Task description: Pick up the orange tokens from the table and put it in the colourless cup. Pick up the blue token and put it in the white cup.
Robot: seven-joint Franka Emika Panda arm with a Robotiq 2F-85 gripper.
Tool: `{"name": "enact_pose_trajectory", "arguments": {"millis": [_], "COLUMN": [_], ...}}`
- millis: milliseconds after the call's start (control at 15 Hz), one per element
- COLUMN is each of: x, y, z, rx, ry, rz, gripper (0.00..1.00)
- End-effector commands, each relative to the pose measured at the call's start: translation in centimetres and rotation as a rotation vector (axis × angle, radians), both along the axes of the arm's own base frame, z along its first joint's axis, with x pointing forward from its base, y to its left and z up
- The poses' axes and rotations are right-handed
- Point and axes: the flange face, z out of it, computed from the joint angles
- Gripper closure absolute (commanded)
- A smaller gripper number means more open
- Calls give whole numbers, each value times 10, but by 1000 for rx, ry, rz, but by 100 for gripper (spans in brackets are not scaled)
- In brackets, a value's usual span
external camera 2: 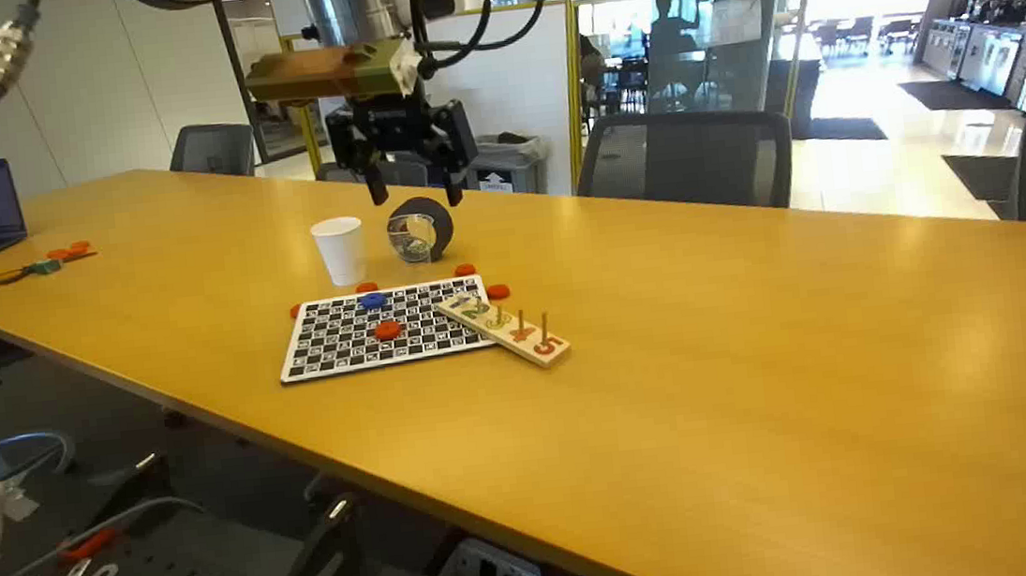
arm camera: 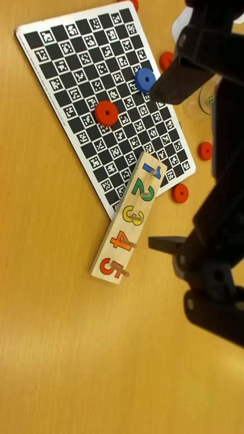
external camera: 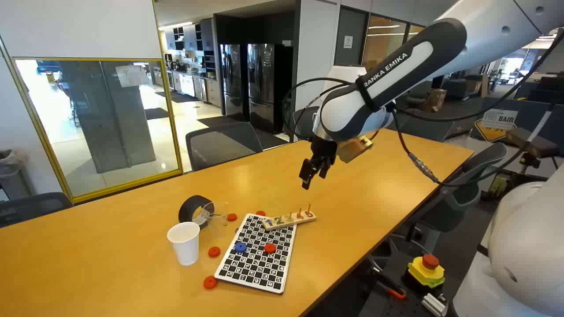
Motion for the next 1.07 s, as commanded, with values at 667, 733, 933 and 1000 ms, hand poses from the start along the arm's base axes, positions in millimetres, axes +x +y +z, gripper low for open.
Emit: {"name": "enact_pose_trajectory", "arguments": {"millis": [667, 733, 933, 1000], "x": [4, 3, -2, -5], "y": [1, 5, 26, 36], "z": [7, 3, -15, -22], "rx": [2, 12, 50, 59], "ry": [-12, -2, 30, 38], "rz": [-3, -8, 2, 13], "gripper": [0, 0, 0, 0]}}
